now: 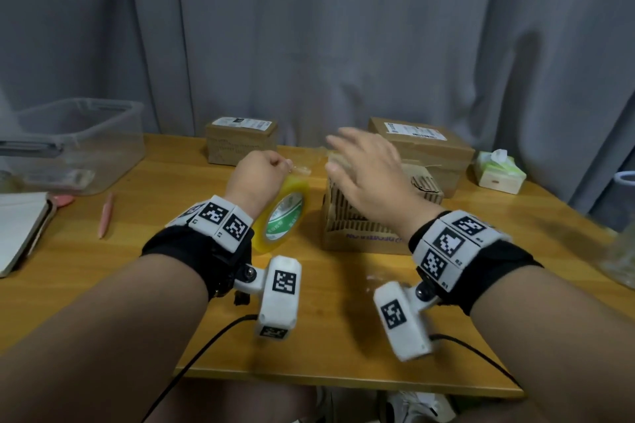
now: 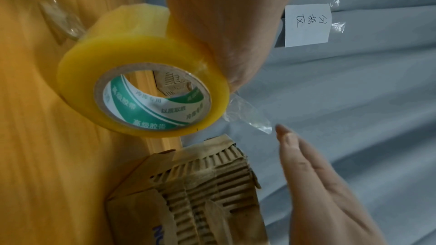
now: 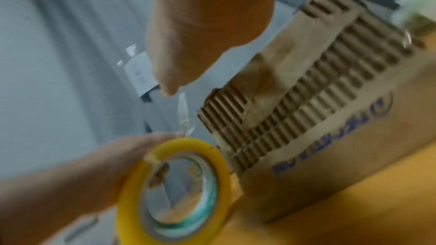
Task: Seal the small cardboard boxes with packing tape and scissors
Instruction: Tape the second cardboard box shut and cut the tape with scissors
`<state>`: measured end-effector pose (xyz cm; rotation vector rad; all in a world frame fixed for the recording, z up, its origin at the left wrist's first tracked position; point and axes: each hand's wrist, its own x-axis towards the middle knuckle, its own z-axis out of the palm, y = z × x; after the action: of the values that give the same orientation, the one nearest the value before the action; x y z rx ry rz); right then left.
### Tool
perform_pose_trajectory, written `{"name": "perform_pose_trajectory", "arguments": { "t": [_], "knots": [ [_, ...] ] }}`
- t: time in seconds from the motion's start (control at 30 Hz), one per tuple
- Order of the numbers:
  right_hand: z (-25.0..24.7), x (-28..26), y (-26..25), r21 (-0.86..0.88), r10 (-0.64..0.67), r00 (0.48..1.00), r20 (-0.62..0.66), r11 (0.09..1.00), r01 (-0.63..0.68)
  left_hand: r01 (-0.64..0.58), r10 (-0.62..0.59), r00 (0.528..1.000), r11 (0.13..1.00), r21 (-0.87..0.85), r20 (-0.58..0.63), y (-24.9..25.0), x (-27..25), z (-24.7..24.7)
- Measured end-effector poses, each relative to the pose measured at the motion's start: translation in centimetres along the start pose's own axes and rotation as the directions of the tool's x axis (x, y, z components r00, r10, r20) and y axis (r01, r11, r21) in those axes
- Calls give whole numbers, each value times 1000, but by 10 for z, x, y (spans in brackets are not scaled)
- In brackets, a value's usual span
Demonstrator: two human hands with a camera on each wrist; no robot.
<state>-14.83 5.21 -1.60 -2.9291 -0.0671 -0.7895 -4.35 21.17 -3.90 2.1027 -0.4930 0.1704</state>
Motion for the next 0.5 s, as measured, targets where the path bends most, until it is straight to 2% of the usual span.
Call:
{"name": "perform_pose_trajectory", "arguments": {
  "t": [0.03,0.07,0.1,0.17,0.33,0.43,0.5],
  "knots": [
    [1,-3,0,-86,-73,990,120,993,84,-8,8,1000,1000,3,-4,1,0,0],
    [2,-6,2,-140,-78,967,243,984,115,-8,8,1000,1000,2,-6,1,-1,0],
    [2,-8,4,-153,-39,942,334,984,95,-9,9,1000,1000,-5,-8,2,-1,0],
    [2,-9,10,-126,30,915,403,992,23,-9,8,1000,1000,-18,-6,2,-2,0],
    [-6,-8,15,-29,107,909,403,994,-104,11,-9,1000,992,-124,20,-2,-4,-5],
    [-18,-9,15,225,133,946,295,953,-204,-18,27,997,992,-126,75,-1,-6,-12],
    [-24,-5,4,430,166,970,179,873,-229,-51,58,992,996,-71,110,4,-7,-14]
  ]
}}
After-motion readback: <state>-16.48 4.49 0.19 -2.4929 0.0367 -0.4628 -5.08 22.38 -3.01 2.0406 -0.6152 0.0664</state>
